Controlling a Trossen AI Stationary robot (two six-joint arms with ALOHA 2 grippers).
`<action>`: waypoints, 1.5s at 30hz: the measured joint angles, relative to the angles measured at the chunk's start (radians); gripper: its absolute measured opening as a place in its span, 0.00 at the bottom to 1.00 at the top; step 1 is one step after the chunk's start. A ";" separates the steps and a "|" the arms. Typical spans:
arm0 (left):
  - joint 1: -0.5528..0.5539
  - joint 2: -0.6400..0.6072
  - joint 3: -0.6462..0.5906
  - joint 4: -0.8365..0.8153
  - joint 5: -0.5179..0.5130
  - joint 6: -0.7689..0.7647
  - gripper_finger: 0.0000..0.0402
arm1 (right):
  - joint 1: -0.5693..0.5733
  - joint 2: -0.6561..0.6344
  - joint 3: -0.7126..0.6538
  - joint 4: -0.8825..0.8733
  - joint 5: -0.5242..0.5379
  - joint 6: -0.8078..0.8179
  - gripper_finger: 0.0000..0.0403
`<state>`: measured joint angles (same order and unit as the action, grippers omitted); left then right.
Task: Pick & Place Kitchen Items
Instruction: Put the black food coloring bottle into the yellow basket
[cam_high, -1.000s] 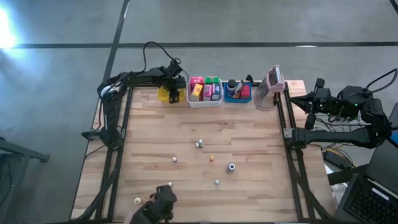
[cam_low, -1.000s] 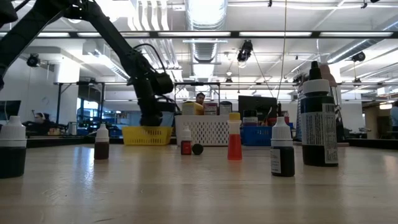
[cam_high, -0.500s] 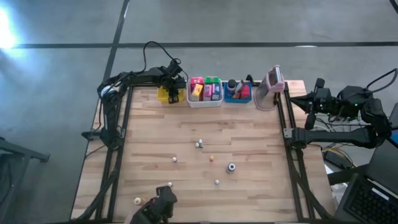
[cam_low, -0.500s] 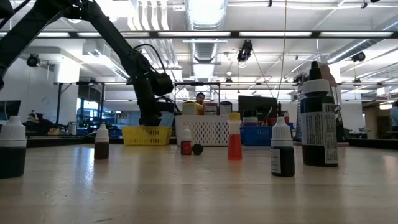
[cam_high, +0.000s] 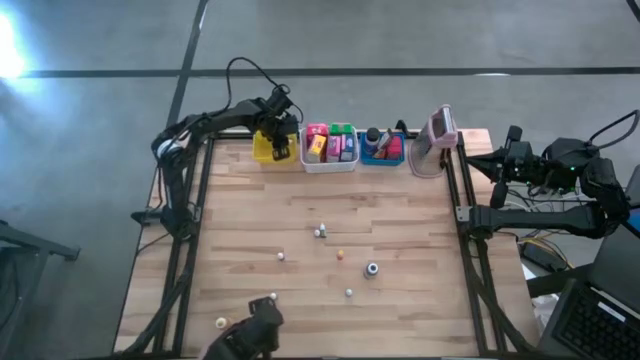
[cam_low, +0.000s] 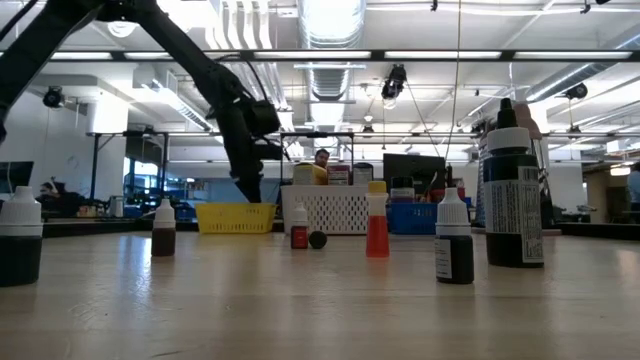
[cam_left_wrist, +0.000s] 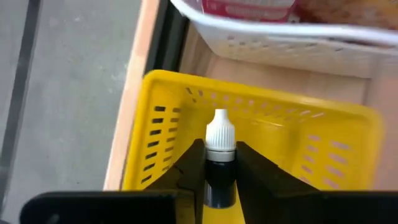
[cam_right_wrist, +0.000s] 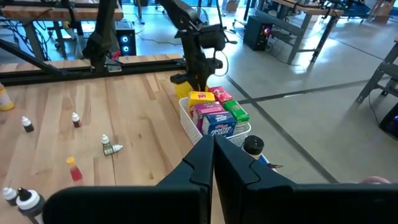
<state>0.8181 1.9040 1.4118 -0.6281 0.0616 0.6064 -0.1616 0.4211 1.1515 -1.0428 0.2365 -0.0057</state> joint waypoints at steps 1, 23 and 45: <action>0.000 -0.011 0.004 -0.010 0.000 -0.004 0.17 | 0.000 0.000 0.000 0.000 0.000 -0.001 0.02; -0.208 -0.612 -0.495 0.492 0.480 -0.498 0.16 | 0.000 0.000 0.000 0.000 0.000 0.002 0.02; -0.534 -0.275 -0.974 1.735 0.094 -0.739 0.16 | 0.000 0.000 0.000 0.000 0.000 0.002 0.02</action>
<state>0.2840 1.6292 0.4378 1.1073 0.1554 -0.1323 -0.1616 0.4212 1.1515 -1.0431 0.2363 -0.0036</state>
